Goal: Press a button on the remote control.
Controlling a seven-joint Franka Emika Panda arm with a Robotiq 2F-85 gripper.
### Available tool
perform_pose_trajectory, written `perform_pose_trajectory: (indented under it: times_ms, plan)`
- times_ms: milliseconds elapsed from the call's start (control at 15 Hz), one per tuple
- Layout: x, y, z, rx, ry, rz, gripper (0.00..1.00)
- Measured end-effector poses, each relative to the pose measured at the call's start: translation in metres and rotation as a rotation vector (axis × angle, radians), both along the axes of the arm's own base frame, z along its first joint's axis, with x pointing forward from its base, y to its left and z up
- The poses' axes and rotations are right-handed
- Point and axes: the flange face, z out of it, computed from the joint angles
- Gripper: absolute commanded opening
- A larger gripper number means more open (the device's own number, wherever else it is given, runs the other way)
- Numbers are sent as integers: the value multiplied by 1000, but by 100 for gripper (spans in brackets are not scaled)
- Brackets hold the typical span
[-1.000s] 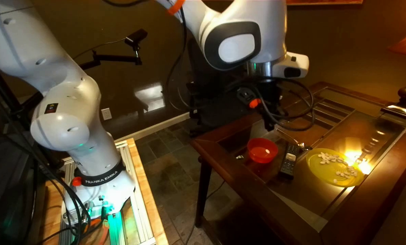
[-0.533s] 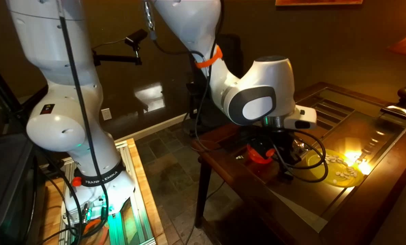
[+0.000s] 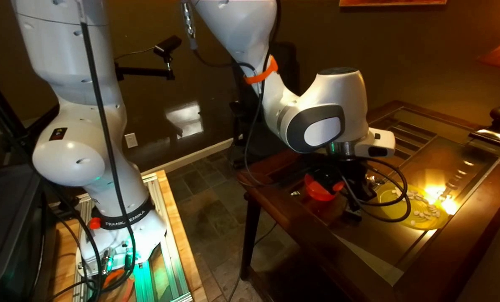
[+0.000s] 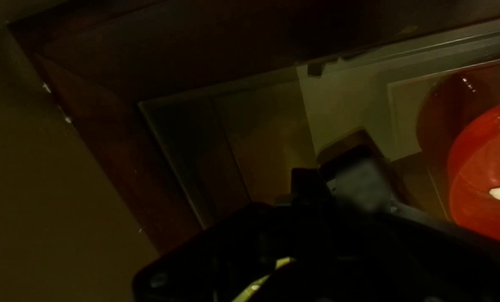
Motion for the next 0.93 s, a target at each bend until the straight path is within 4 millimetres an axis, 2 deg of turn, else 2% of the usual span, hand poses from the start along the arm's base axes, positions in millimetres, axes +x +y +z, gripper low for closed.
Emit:
perform_pose_trajectory:
  times_ms: [133, 533, 733, 933]
  plan:
    - [1, 3, -2, 5, 10, 18, 0]
    - [14, 38, -20, 36, 58, 161, 0]
    - [16, 43, -31, 50, 88, 204, 0]
    - [18, 37, -41, 55, 111, 227, 0]
